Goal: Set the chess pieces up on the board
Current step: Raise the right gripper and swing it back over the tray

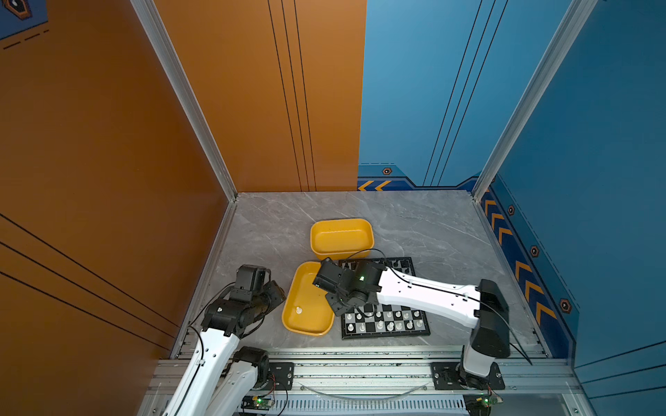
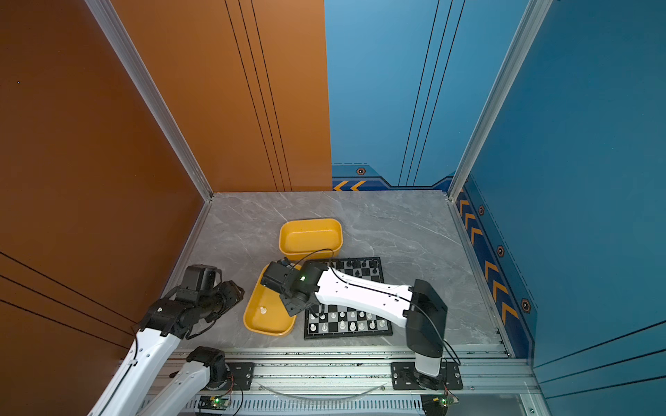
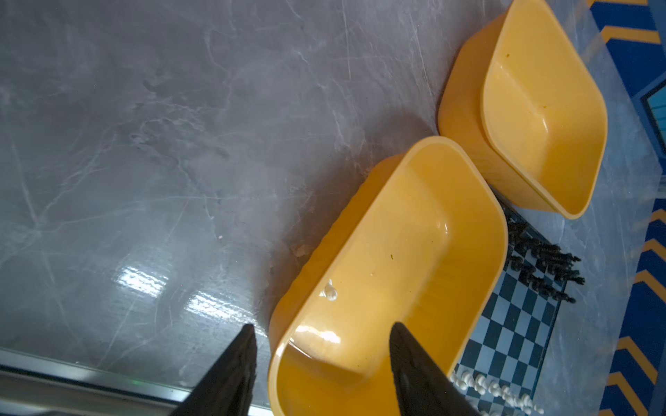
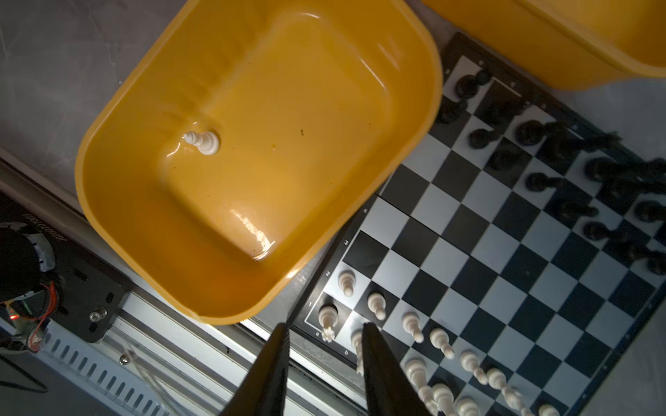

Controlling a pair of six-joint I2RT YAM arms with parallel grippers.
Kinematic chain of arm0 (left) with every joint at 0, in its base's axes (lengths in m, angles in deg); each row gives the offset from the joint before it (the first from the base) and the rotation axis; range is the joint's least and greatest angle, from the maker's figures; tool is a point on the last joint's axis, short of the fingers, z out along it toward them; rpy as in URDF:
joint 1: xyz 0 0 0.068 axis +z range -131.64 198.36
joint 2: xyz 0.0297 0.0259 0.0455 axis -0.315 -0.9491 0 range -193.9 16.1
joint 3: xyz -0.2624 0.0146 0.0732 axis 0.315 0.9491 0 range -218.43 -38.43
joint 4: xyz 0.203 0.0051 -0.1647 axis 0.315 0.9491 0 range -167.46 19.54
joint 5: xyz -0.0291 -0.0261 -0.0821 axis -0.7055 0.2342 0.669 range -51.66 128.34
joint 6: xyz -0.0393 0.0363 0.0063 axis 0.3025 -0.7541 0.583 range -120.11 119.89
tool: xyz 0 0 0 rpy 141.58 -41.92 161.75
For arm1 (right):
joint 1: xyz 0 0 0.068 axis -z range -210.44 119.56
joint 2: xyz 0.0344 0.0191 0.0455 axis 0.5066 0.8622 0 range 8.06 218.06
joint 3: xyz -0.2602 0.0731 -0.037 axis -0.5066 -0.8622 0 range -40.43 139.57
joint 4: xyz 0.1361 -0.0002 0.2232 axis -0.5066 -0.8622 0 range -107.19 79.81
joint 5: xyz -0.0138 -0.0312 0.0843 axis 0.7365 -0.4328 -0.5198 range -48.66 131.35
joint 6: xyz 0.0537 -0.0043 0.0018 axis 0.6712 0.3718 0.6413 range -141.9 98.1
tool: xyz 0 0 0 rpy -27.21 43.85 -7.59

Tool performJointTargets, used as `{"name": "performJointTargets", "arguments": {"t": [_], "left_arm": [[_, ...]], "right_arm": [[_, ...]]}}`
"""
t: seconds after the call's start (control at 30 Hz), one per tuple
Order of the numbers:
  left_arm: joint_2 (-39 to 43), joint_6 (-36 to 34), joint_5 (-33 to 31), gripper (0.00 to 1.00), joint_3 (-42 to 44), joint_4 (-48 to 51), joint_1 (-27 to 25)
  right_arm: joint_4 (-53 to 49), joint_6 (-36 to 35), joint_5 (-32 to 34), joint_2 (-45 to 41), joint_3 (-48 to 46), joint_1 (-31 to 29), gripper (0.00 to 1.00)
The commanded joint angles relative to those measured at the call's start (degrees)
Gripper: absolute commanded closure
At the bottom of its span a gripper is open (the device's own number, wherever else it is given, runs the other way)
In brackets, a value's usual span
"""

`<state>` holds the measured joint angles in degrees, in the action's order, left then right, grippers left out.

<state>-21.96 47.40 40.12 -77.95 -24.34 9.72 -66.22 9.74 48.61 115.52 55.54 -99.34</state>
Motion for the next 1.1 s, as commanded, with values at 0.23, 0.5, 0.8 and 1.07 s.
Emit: {"name": "performJointTargets", "arguments": {"t": [0.23, 0.5, 0.8, 1.07], "left_arm": [[-0.5, 6.2, 9.3, 0.44, 8.2, -5.3, 10.0], [-4.0, 2.6, 6.6, 0.44, 3.1, -3.5, 10.3], [-7.6, 2.0, 8.7, 0.44, 3.5, -5.3, 11.9], [-11.9, -0.4, 15.9, 0.46, 3.2, -8.5, 20.1]], "right_arm": [[-0.8, -9.0, -10.1, 17.6, 18.4, -0.6, 0.71], [0.3, -10.2, -13.8, 25.3, 25.8, -0.5, 0.71], [5.5, -9.6, -14.7, 26.4, 24.8, 0.1, 0.71], [7.7, -8.9, -15.2, 27.1, 24.2, 1.2, 0.69]]}}
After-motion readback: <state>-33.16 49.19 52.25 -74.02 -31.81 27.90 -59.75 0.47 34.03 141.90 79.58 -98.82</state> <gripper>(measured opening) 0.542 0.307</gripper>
